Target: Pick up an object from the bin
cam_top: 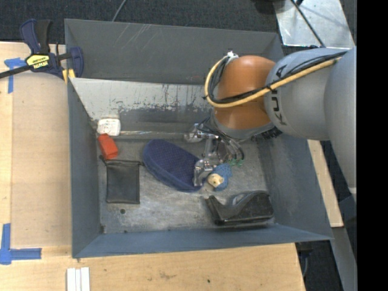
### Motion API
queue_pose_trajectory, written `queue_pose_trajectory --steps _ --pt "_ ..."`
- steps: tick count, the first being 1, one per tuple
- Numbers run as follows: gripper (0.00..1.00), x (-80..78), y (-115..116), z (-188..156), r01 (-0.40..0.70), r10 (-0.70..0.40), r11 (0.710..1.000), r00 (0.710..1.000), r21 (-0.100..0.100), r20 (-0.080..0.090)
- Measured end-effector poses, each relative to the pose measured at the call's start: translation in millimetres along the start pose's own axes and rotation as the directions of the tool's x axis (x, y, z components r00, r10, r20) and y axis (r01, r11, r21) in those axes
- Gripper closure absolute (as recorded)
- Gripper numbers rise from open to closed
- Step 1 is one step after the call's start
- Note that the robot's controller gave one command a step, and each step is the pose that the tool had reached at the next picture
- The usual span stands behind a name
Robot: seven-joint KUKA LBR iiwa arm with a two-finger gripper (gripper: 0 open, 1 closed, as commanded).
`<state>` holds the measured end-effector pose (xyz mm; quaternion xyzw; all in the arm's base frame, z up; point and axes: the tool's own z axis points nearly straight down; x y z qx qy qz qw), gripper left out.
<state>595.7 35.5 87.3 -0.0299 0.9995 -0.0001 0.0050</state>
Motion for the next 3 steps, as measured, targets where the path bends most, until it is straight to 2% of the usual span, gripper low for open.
queue_pose_trajectory --steps 1,2,3 --pt "1.0 2.0 0.4 2.1 -0.001 0.001 1.0 1.0 -0.001 -0.01" --pt "1.0 8.0 19.4 -106.8 0.297 -0.297 0.955 0.955 -0.001 0.0" --pt "1.0 0.6 16.2 -149.7 0.352 -0.352 0.936 0.936 -0.001 0.0"
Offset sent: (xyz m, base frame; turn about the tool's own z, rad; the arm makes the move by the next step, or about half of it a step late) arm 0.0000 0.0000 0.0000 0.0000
